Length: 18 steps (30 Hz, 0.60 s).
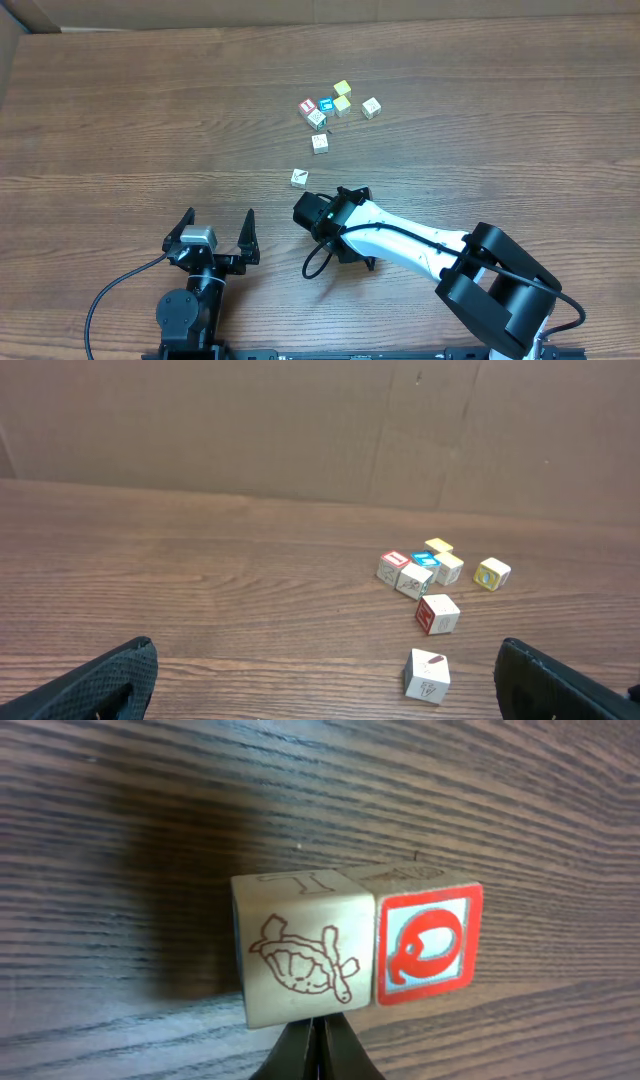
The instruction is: Flip 3 blocks
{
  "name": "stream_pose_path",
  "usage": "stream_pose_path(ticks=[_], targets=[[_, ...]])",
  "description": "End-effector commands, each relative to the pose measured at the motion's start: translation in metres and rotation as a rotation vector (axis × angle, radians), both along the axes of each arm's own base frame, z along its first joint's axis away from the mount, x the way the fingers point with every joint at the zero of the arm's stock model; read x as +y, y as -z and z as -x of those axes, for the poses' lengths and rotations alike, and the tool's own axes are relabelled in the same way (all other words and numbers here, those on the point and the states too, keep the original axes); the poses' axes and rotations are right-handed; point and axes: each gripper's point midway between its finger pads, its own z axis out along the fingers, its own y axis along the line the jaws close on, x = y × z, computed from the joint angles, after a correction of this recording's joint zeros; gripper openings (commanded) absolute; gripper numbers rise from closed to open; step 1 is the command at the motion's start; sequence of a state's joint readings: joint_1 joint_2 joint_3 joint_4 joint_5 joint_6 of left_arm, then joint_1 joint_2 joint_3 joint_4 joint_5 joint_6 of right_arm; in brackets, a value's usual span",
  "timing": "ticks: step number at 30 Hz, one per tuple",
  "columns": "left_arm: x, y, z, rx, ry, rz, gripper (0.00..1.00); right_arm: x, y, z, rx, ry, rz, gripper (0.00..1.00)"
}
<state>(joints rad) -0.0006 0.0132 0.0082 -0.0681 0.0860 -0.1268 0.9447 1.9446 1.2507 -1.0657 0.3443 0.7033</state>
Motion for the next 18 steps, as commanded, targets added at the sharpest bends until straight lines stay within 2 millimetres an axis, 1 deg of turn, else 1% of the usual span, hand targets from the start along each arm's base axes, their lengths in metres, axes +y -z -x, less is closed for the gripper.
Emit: stream_pose_path(ticks=[1, 2, 4, 6, 8, 9, 11, 13, 18], targets=[[-0.001, 0.001, 0.000, -0.003, 0.007, -0.016, 1.00, 0.000, -0.003, -0.003, -0.011, -0.004, 0.005, 0.04], [-0.001, 0.001, 0.000, -0.003, 0.007, -0.016, 1.00, 0.004, -0.007, -0.003, 0.001, 0.001, -0.012, 0.04], [-0.001, 0.001, 0.000, -0.003, 0.007, -0.016, 1.00, 0.018, -0.016, -0.002, 0.048, -0.031, -0.073, 0.04], [-0.001, 0.001, 0.000, -0.003, 0.007, -0.016, 1.00, 0.037, -0.029, -0.002, 0.083, -0.072, -0.158, 0.04], [-0.001, 0.001, 0.000, -0.003, 0.007, -0.016, 1.00, 0.052, -0.045, -0.007, 0.082, -0.088, -0.236, 0.04], [-0.001, 0.001, 0.000, -0.003, 0.007, -0.016, 1.00, 0.058, -0.052, -0.010, 0.077, -0.090, -0.266, 0.04], [-0.001, 0.001, 0.000, -0.003, 0.007, -0.016, 1.00, 0.061, -0.058, -0.016, 0.068, -0.081, -0.292, 0.04], [-0.001, 0.001, 0.000, -0.003, 0.007, -0.016, 1.00, 0.061, -0.057, -0.020, 0.070, -0.066, -0.313, 0.04], [-0.001, 0.001, 0.000, -0.003, 0.007, -0.016, 1.00, 0.063, -0.040, -0.021, 0.093, -0.043, -0.365, 0.04]])
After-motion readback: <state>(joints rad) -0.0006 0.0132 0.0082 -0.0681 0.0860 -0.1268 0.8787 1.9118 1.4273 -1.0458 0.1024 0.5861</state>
